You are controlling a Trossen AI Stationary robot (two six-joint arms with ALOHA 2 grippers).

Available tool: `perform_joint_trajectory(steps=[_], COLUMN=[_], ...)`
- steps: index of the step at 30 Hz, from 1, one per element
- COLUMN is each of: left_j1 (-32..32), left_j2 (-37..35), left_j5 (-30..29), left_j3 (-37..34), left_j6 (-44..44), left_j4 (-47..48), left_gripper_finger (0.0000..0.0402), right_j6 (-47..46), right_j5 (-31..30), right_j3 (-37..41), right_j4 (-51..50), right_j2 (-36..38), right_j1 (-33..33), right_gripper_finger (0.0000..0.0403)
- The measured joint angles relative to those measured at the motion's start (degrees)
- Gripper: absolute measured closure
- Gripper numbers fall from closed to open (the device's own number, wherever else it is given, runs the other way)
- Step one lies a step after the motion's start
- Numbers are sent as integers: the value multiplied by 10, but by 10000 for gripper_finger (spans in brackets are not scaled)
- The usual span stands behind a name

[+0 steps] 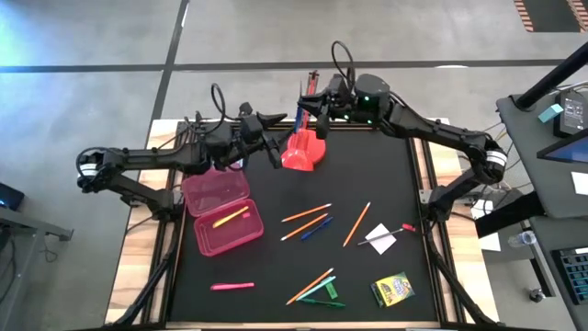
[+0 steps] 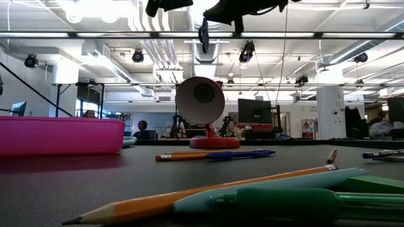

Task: Pack school essentials
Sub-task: Put the blue scissors into the red supply box

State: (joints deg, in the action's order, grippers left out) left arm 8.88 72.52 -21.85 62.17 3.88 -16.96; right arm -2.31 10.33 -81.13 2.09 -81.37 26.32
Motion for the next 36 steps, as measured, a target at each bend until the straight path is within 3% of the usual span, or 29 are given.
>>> perform_joint_trajectory(steps=[3,8,23,28,36], left_j1=[1,2,4,4,5], left_j2=[0,3,46,66,65], left_j5=[-9,-134,-129,-170,-177], left_j3=[0,0,0,0,0], left_j6=[0,10,9,10,10], left_j4=[0,0,-42,-51,-51], left_gripper_finger=[194,170,169,169,236], right_j6=[11,47,92,98,98], right_j5=[0,0,-20,-20,-19], right_j3=[-20,-45,-63,-64,-64], right_j4=[1,-3,4,3,-1], right_j2=[-15,-36,-50,-50,-50], right_j1=[-8,-24,-40,-47,-54], right_gripper_finger=[354,354,354,354,354])
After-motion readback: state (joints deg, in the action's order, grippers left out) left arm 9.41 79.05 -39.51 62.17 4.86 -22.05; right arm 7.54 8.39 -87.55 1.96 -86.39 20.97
